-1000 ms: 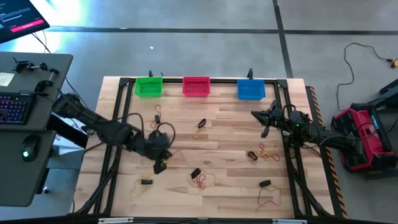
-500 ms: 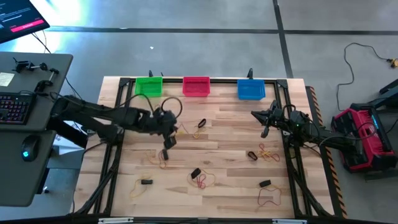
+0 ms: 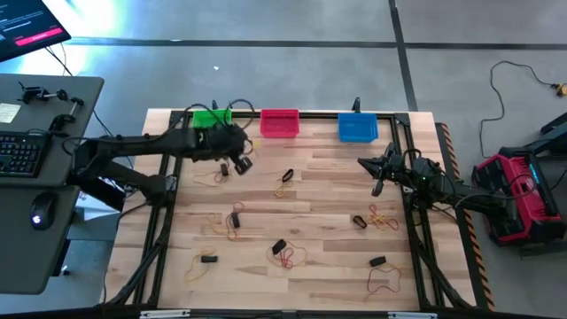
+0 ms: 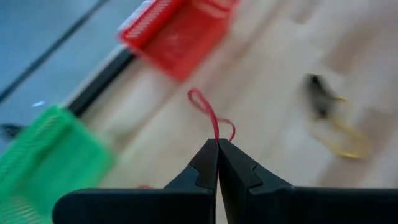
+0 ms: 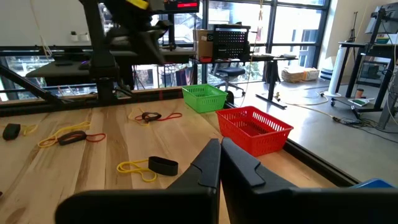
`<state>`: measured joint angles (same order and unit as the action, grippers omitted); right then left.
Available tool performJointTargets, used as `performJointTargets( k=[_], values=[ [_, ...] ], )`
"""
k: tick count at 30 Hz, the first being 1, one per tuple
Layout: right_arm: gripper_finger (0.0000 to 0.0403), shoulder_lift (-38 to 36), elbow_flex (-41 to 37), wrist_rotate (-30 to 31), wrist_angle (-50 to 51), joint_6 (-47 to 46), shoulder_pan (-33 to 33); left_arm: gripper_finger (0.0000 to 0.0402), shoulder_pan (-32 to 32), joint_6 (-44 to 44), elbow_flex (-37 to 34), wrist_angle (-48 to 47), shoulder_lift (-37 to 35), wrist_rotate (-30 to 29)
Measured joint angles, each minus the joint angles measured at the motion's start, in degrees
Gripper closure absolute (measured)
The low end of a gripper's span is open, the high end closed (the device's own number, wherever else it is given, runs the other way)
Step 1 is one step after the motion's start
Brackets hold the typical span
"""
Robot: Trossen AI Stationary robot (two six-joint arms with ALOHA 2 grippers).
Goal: Sort rubber bands into baskets
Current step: Put the red rubber band into the green bin
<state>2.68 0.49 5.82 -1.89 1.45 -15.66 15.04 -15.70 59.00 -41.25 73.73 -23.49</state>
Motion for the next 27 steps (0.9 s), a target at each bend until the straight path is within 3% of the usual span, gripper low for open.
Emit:
performJointTargets(
  k=[10, 21, 27],
  values=[
    [0.0402, 0.00, 0.00, 0.00, -0.01, 0.00, 0.02, 0.0401, 12.32, 4.45, 0.00, -0.94, -0.04, -9.29],
    [0.0402, 0.00, 0.02, 0.02, 0.00, 0.00, 0.02, 0.0401, 23.85, 10.59, 0.00, 5.42, -0.04, -9.11],
    [0.0402, 0.00, 0.01, 0.00, -0.02, 0.02, 0.02, 0.0401, 29.37, 11.94, -0.78, 6.57, -0.09, -4.75]
  ],
)
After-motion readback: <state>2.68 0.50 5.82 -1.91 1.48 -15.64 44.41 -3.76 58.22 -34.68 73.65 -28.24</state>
